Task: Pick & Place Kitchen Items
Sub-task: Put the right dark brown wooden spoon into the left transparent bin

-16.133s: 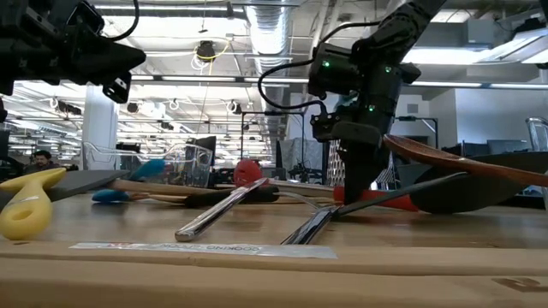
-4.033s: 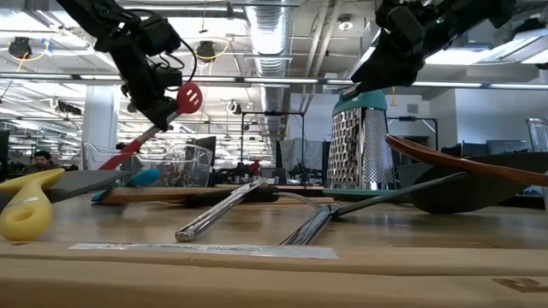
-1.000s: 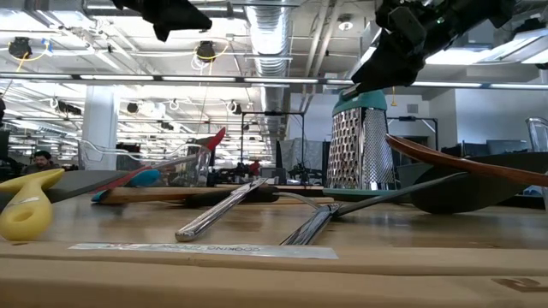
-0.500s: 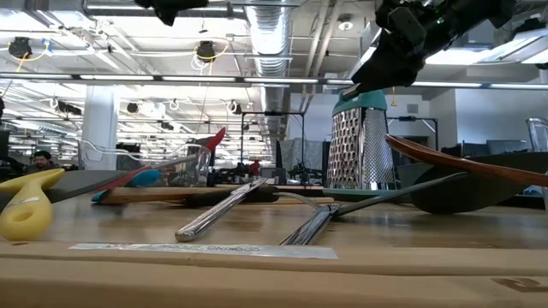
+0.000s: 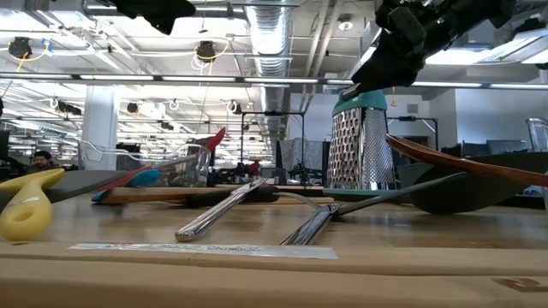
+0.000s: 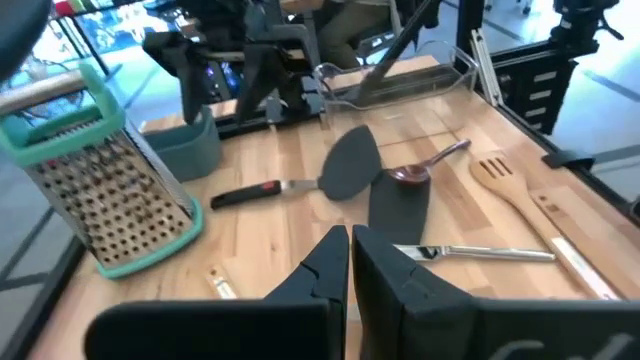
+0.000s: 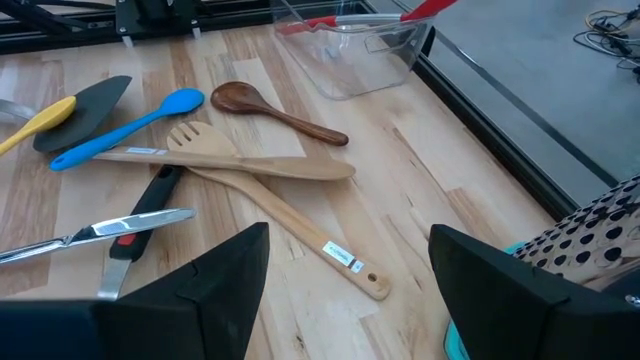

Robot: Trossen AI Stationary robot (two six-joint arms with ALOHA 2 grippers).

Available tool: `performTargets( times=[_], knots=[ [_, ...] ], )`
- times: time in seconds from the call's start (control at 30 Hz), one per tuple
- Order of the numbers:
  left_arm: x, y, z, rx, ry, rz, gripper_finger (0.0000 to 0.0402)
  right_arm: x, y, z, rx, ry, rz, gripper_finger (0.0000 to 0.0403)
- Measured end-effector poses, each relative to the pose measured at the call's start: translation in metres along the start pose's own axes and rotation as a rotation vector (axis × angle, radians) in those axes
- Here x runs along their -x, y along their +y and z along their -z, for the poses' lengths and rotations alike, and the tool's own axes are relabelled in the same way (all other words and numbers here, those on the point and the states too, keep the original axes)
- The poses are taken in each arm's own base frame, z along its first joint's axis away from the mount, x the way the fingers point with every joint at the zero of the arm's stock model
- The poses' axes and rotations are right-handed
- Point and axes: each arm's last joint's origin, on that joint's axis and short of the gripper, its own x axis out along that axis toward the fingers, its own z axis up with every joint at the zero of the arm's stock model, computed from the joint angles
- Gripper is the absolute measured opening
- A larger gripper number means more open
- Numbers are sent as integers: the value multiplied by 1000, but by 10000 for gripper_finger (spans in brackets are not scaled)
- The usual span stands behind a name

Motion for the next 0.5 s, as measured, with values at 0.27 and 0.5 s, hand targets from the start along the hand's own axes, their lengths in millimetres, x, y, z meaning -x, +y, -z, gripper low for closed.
performTargets(
  times=[0.27,0.5],
  knots=[
    [-1,-3,5,-2,10,10,4,0,1,-5,-18,-50,-4,269],
    [-1,-2,4,-3,7,-23,4,5,1,-18,-74,-73,-10,269]
  ],
)
